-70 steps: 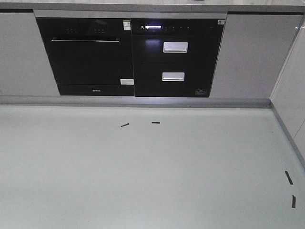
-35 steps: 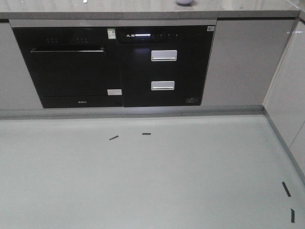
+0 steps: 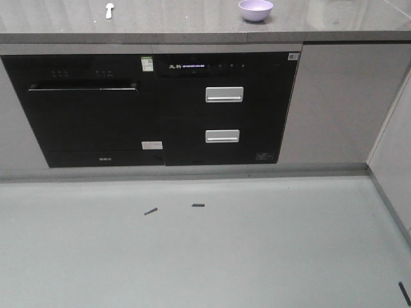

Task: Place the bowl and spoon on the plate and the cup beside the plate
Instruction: 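Drive the base toward the counter holding the white spoon and lilac bowl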

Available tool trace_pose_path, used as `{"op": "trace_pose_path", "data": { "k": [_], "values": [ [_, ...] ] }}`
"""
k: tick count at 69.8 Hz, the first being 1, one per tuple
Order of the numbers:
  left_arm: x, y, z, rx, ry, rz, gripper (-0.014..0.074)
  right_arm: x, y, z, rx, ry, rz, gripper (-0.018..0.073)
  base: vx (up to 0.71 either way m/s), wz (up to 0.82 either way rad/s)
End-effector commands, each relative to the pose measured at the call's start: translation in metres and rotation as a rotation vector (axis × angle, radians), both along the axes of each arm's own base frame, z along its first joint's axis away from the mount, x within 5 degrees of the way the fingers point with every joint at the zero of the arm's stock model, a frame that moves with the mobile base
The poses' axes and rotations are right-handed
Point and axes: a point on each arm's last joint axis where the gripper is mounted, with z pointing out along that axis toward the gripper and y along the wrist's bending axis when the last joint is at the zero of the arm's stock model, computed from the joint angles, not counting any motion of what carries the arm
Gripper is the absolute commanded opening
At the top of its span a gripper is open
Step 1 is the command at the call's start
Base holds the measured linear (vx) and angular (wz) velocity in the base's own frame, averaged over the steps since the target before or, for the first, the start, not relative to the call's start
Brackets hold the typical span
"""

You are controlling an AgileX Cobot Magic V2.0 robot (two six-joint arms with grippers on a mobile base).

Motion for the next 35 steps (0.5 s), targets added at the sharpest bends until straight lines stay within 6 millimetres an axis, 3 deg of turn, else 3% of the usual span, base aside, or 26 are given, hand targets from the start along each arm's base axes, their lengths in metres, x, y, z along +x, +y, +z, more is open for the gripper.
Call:
{"op": "trace_pose_path", "data": {
  "k": [1, 35],
  "values": [
    [-0.0024, -0.0002, 0.0097, -0.008, -0.093, -0.004, -0.0006, -0.0012, 0.0003, 0.0061, -0.005, -0.082, 0.003, -0.0011, 0.38, 0.00],
    [-0.0024, -0.0002, 0.0097, -0.008, -0.093, -0.004, -0.0006, -0.0012, 0.0003, 0.0061, -0.005, -0.082, 0.003, -0.0011, 0.38, -0.01]
  ]
}}
